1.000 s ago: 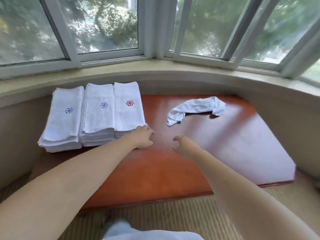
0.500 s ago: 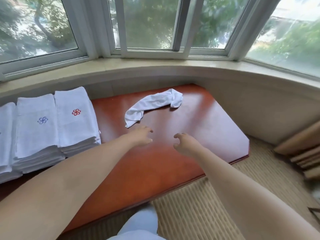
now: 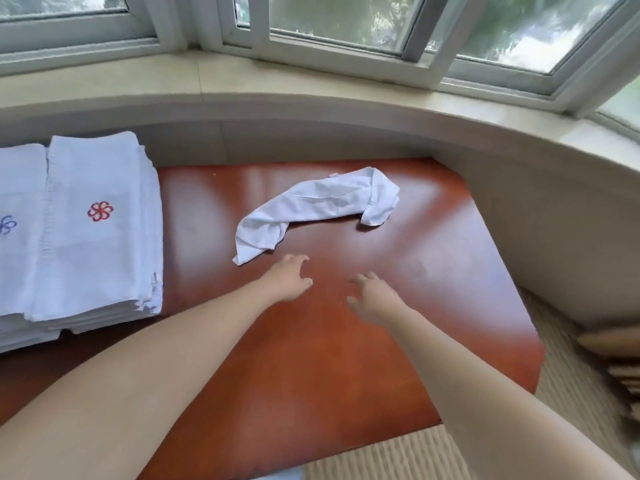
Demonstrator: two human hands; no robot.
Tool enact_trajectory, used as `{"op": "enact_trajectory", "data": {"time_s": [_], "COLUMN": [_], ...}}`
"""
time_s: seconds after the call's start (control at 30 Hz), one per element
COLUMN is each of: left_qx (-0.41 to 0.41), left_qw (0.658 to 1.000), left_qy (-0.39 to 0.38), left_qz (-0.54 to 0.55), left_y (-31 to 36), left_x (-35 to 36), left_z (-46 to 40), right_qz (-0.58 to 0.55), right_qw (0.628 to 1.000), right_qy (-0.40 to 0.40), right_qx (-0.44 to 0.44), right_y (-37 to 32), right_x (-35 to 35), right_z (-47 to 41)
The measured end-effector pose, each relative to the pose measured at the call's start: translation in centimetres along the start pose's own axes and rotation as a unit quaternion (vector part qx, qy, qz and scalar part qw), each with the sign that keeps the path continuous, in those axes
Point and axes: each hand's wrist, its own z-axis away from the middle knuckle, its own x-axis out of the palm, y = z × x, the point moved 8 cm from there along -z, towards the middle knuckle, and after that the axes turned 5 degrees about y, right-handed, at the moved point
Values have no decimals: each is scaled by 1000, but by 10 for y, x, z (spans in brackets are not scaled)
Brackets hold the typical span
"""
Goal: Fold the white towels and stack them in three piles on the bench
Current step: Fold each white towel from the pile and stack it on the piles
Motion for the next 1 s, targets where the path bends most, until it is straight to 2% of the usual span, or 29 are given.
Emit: {"op": "enact_trajectory", "data": {"time_s": [0.13, 0.23, 0.5, 0.6, 0.8, 1.0], "left_qx": [-43, -45, 37, 32, -38, -12], "left_qw": [998, 996, 992, 995, 995, 997], "left_qy": [-4, 7, 113, 90, 70, 24], "left_qz": [52, 78, 50, 27, -67, -66], "left_y": [-10, -9, 10, 8, 3, 14], "left_x": [16, 18, -24, -27, -11, 37], "left_z": [-59, -99, -187, -213, -223, -170], "right_qz": [-7, -5, -39, -20, 84, 125], "right_qw": [999, 999, 997, 997, 996, 992], "right_qy": [-22, -25, 36, 60, 26, 15], "right_qx": [-25, -40, -57, -51, -25, -26], "right_y": [-6, -10, -21, -18, 3, 29], "right_x": [6, 5, -30, -42, -23, 7], "right_z": [-67, -113, -221, -246, -253, -205]}}
